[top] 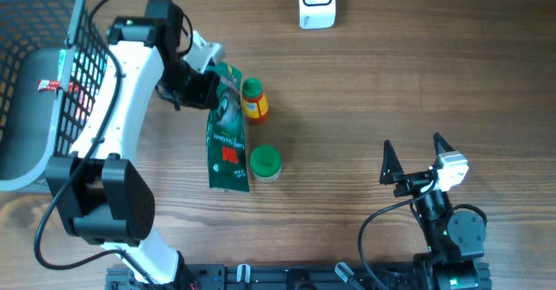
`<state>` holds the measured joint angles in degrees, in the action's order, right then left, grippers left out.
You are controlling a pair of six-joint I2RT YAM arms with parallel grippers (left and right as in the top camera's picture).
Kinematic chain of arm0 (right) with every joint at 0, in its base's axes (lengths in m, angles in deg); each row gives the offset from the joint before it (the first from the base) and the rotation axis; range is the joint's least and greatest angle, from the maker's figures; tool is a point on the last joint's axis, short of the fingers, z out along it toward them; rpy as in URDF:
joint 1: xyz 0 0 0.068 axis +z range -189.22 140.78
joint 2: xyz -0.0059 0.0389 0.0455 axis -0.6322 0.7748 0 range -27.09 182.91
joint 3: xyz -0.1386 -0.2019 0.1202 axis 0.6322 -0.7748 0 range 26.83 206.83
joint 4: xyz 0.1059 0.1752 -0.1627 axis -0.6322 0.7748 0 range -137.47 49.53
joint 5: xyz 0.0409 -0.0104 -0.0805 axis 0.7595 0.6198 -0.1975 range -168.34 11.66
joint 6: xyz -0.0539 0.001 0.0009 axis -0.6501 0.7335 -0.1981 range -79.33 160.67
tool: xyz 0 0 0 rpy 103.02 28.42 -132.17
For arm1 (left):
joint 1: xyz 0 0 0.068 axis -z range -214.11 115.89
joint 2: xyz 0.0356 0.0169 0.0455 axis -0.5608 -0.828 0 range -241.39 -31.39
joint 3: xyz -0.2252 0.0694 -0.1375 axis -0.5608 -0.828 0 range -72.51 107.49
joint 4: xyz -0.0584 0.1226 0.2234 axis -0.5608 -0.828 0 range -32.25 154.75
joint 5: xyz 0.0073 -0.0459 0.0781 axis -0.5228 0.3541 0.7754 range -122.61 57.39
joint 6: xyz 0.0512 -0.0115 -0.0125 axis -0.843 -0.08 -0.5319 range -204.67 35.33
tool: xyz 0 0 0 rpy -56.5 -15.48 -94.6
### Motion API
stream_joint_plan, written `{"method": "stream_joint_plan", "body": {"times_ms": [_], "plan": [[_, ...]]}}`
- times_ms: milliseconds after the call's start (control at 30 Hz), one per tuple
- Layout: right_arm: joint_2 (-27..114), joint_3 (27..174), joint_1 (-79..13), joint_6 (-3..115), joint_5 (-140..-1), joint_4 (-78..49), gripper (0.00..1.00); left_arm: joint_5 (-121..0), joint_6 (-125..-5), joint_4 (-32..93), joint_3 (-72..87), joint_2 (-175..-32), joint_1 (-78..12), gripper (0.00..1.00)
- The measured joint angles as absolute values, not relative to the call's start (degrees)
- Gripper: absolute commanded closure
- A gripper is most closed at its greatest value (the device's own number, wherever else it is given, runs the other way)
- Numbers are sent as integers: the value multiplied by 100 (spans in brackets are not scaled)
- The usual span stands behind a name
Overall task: Scan the item barcode
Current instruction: 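Lift the glove pack out and lay it left of the jar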
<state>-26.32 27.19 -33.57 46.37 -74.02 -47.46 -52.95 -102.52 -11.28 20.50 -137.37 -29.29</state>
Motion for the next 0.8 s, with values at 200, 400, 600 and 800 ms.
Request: {"method": "stream_joint_plan", "body": {"times_ms": [200,400,600,800], "plan": [[-2632,2719,-3357,4637,-7404,-4746,0,-5315,-10289,-551,1200,-13739,-2929,96],[-2632,2719,-3357,4637,-7402,-4746,0,-5168,-10182,-464,992,-13739,-2929,58],[-2632,2719,-3357,4637,-7402,-4746,0,-4600,-9863,-490,992,-13739,-2929,15],[-2632,2719,-3357,4637,-7402,-4746,0,-3837,-9312,-606,992,-13737,-2929,8]]}}
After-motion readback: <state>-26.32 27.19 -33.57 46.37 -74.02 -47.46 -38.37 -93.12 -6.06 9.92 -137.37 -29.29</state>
